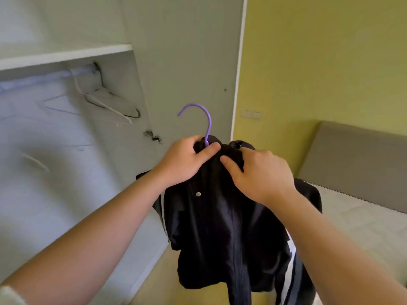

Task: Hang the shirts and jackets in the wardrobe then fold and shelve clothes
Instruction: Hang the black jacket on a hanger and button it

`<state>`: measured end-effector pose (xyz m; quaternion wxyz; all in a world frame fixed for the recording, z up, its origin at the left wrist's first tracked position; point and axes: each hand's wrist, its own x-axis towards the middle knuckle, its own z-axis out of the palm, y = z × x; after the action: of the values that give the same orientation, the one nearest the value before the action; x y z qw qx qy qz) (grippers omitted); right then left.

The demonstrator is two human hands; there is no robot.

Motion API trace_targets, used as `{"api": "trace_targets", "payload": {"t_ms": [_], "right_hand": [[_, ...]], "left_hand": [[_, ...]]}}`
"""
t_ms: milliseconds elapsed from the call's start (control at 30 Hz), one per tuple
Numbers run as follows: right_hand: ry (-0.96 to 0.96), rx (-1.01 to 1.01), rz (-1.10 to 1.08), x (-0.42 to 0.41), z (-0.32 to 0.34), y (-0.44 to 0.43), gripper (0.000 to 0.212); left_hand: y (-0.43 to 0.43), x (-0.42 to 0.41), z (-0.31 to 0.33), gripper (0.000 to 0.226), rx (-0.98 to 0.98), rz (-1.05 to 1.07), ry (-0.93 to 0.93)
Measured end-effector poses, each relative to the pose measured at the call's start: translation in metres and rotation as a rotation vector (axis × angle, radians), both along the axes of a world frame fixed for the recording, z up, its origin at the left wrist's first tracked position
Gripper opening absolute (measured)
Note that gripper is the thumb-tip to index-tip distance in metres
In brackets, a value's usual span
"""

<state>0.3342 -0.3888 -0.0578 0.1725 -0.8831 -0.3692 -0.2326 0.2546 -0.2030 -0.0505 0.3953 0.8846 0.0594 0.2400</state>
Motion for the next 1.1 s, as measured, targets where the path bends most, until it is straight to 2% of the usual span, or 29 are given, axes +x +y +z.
{"api": "trace_targets", "payload": {"t_ms": [267,500,600,800,900,967,1033,1067,1100], "right_hand": [[0.171,0.005,0.371,-0.067,-0.009,0.111,0.053],[0.452,-0.023,0.702,-0.132,-0.006,0.201,0.031],[0.548,-0.088,0.842,-0.155,-0.001,0.242,0.019],[0.685,-0.143,0.926,-0.184,0.003,0.330,0.019],[0.917,-0.111,0.957,-0.190,0.000,0.371,0.018],[1.163,-0.079,0.924,-0.186,-0.002,0.395,0.014],[1.411,-0.107,0.873,-0.177,-0.002,0.423,0.020],[1.468,-0.131,0.849,-0.173,-0.001,0.438,0.026],[1.441,-0.147,0.822,-0.168,0.000,0.455,0.033]], "left_hand": [[0.071,-0.128,-0.004,0.018,0.084,0.412,0.061],[0.131,-0.217,-0.018,0.028,0.114,0.727,-0.020],[0.159,-0.240,-0.024,0.030,0.101,0.815,-0.069],[0.223,-0.265,-0.030,0.031,0.008,0.922,-0.108],[0.258,-0.276,-0.036,0.029,-0.001,0.878,-0.038],[0.284,-0.282,-0.038,0.040,-0.017,0.845,0.008],[0.312,-0.290,-0.040,0.046,-0.090,0.829,0.030],[0.327,-0.295,-0.042,0.048,-0.137,0.826,0.030],[0.340,-0.300,-0.044,0.049,-0.173,0.825,0.023]]}}
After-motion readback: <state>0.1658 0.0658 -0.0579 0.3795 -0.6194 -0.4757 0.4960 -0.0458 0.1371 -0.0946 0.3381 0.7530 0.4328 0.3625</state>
